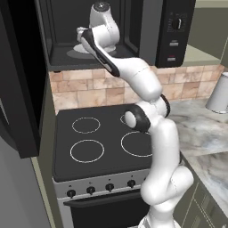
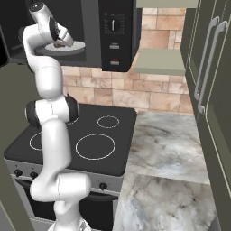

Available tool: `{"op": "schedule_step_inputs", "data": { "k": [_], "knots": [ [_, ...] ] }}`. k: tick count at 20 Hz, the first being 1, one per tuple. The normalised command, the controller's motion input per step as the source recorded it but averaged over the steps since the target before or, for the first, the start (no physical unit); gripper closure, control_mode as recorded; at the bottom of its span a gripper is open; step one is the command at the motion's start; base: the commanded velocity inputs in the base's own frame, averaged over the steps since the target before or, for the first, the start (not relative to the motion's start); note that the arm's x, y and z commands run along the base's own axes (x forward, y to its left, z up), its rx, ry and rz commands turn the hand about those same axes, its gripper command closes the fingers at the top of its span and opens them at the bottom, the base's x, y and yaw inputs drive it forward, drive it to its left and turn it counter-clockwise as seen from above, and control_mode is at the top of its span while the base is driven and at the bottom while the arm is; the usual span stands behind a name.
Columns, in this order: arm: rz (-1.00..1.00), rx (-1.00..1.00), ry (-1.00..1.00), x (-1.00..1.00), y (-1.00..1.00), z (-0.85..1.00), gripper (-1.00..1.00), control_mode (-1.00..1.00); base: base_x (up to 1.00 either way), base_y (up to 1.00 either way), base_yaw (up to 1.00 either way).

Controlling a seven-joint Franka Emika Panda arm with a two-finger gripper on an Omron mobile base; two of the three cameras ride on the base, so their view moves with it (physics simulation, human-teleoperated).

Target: Retrieve the reheated potato from the microwave, then place the potato, cheese, and condiment on the cutting board.

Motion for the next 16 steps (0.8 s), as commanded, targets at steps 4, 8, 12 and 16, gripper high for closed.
{"op": "schedule_step_inputs", "data": {
  "k": [4,8,12,16],
  "knots": [
    [0.02,0.00,0.04,-0.63,0.00,-0.20,1.00,-1.00,0.00,0.00,0.00],
    [0.03,0.00,-0.02,-0.61,-0.01,-0.02,1.00,-1.00,0.00,0.00,0.00],
    [0.06,0.00,-0.14,-0.77,0.00,-0.18,1.00,-1.00,0.00,0.00,0.00],
    [0.08,0.00,-0.25,-0.84,-0.04,-0.42,1.00,-1.00,0.00,0.00,0.00]
  ]
}}
